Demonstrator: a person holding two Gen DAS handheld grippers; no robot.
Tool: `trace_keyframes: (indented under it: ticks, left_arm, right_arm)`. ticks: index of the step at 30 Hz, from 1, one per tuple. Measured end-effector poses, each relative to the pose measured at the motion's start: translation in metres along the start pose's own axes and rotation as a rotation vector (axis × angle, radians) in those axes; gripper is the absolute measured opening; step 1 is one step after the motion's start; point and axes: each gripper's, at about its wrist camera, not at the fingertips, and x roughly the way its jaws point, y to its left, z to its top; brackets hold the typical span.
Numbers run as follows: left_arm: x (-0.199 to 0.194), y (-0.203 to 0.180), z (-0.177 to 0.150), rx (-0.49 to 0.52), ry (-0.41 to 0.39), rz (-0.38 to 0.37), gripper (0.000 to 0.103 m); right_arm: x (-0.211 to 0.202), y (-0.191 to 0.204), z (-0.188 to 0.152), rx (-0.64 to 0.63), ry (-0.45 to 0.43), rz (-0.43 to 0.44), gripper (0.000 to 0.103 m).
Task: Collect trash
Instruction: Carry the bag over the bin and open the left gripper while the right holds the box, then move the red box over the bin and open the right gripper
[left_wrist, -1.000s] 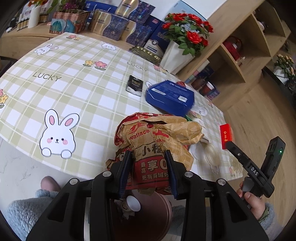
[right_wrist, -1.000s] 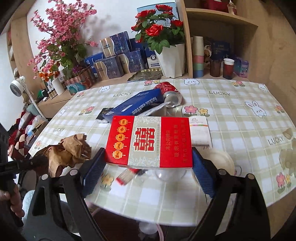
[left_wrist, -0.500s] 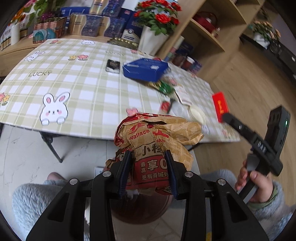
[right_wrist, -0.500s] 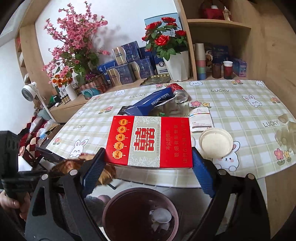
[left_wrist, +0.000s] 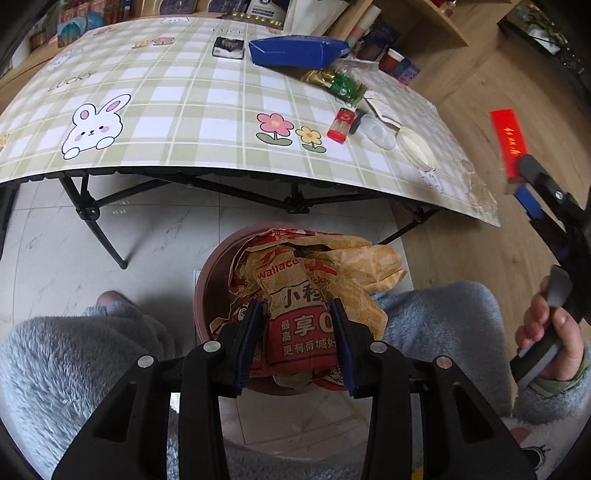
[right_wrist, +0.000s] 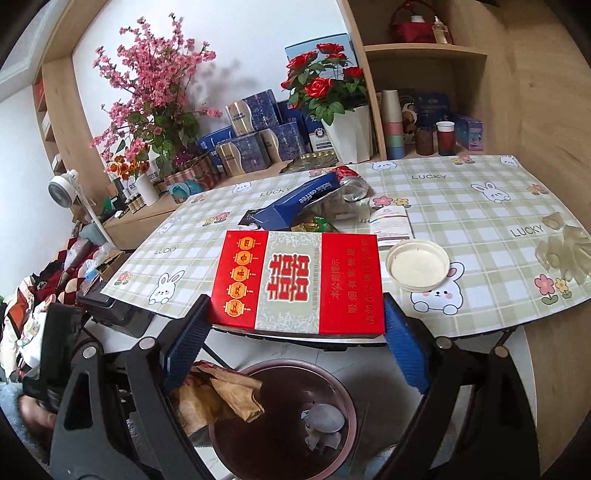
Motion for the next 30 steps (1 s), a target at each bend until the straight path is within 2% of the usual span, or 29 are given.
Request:
trace_keyframes:
  ticks: [6, 9, 12, 15, 17, 22, 27, 30]
  left_arm:
    - [0.030, -0.010, 0.013, 0.099, 0.042, 0.084, 0.038]
    - [0.047, -0.014, 0.018, 0.135, 0.060, 0.104, 0.039]
    - [0.059, -0.013, 0.022, 0.151, 0.049, 0.092, 0.042]
    - [0.061, -0.009, 0.025, 0.134, 0.024, 0.074, 0.060]
    - [0.051, -0.005, 0.026, 0.111, -0.026, 0.084, 0.072]
    - [0.014, -0.001, 0.030, 0.079, -0.160, 0.107, 0.089]
    - [-0.029, 0.004, 0.022, 0.071, -0.293, 0.173, 0.095]
    - [-0.042, 0.004, 0.016, 0.077, -0.342, 0.218, 0.097]
  right_arm:
    - [0.003, -0.007, -0.009, 0.021, 0.022, -0.014, 0.088]
    - [0.003, -0.009, -0.014, 0.027, 0.025, -0.022, 0.088]
    - [0.004, -0.012, -0.015, 0.030, 0.031, -0.027, 0.088]
    - [0.006, -0.012, -0.016, 0.029, 0.041, -0.030, 0.088]
    - [0.009, -0.010, -0.018, 0.026, 0.049, -0.030, 0.088]
    - [0.019, -0.004, -0.024, 0.014, 0.083, -0.025, 0.088]
    - [0.034, 0.006, -0.038, 0.000, 0.140, -0.010, 0.088]
    - [0.044, 0.013, -0.049, -0.017, 0.178, -0.009, 0.088]
